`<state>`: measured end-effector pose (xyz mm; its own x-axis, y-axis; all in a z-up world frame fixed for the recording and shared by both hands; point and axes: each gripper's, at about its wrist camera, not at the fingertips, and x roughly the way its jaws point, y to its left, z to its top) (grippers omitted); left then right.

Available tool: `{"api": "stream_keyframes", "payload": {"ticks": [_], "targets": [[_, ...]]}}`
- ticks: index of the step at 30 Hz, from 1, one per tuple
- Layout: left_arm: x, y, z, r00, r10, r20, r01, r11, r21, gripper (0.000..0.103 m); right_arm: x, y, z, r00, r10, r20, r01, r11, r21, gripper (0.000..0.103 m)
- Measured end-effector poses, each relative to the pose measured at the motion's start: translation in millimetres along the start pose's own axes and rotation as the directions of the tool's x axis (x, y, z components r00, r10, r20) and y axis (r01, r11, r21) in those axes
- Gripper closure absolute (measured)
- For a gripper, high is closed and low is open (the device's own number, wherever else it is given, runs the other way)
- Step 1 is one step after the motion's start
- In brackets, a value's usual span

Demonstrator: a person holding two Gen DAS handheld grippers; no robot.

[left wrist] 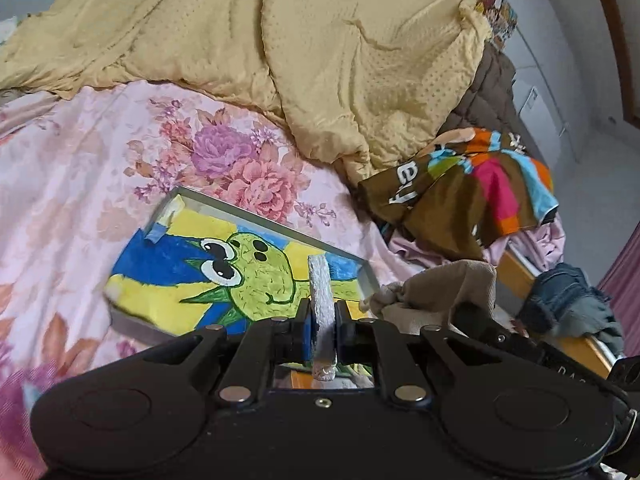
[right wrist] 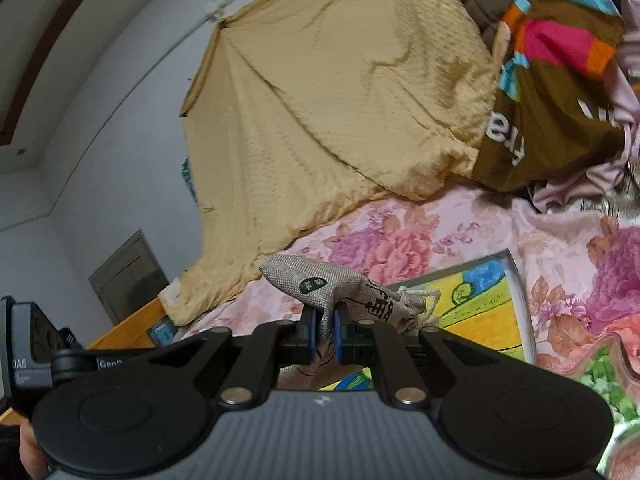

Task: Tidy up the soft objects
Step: 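Lift the grey pouch with the right gripper and carry it over the frog tray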

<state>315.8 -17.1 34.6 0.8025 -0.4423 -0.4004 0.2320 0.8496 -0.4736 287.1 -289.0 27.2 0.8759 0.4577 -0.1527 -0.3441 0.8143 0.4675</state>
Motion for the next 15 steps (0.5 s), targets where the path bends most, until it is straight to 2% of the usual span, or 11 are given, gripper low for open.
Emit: {"api": "stream_keyframes", "payload": {"ticks": [9,15], "targets": [[78.8,2.1,4.2,0.998,0.021,-0.055,-0.022,1.000,-0.013,0.092,42.4,-33.0,2.9,0.995,-0.073,-0.061,0.074,0.997,0.013,0.093],[110.7,7.9,-2.1,0.995,0.042,-0.089,-0.047,0.997,-0.054,0.092,64.7,-50.3,2.5,0.987,-0.111,-0.120,0.115,0.993,0.029,0.093]]}}
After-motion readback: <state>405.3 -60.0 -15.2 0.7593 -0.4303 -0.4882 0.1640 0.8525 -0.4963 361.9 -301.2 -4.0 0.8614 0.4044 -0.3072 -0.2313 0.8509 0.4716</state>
